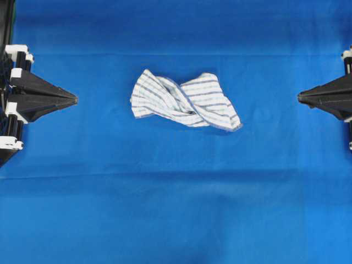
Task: Lift the towel with both arms.
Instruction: 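Move both grippers inward and grasp opposite ends of the striped towel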
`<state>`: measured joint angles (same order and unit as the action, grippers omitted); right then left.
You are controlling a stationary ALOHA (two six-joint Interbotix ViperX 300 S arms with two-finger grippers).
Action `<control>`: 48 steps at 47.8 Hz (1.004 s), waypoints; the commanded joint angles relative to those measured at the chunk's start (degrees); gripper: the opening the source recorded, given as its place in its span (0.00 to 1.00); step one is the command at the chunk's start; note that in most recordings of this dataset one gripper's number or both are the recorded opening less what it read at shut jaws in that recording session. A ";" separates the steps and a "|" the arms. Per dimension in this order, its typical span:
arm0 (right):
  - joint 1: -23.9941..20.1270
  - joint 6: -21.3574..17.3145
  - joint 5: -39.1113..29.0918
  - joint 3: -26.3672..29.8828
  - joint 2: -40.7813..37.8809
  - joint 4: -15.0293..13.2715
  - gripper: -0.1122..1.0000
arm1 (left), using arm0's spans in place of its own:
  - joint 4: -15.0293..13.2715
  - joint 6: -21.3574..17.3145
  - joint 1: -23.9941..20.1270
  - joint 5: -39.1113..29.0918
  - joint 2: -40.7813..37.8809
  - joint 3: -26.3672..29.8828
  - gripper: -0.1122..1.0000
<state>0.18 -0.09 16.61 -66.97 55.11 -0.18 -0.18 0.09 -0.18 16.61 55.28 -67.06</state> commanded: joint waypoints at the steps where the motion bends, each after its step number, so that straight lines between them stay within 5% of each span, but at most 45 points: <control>1: 0.09 0.44 0.09 0.88 -0.70 0.00 0.10 | -1.05 0.26 0.26 0.00 -0.88 1.41 0.10; 14: 0.18 -0.35 -10.20 5.01 -6.42 0.09 0.10 | -0.97 -0.79 -0.79 0.70 -6.15 2.99 0.10; 34: 4.48 -1.05 -10.46 7.65 -23.55 2.29 0.11 | -0.97 -0.79 -4.57 2.90 -23.20 5.89 0.13; 38: 4.66 -1.14 -10.81 9.05 -27.77 2.20 0.13 | -0.97 -0.88 -4.92 3.08 -26.98 6.68 0.30; 48: 5.01 -1.05 -11.87 12.83 -39.55 2.20 0.66 | -0.97 -1.05 -5.45 5.98 -37.35 9.05 0.85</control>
<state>4.83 -1.14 4.83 -56.34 18.54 1.93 -1.05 -0.97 -5.27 21.01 20.83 -59.94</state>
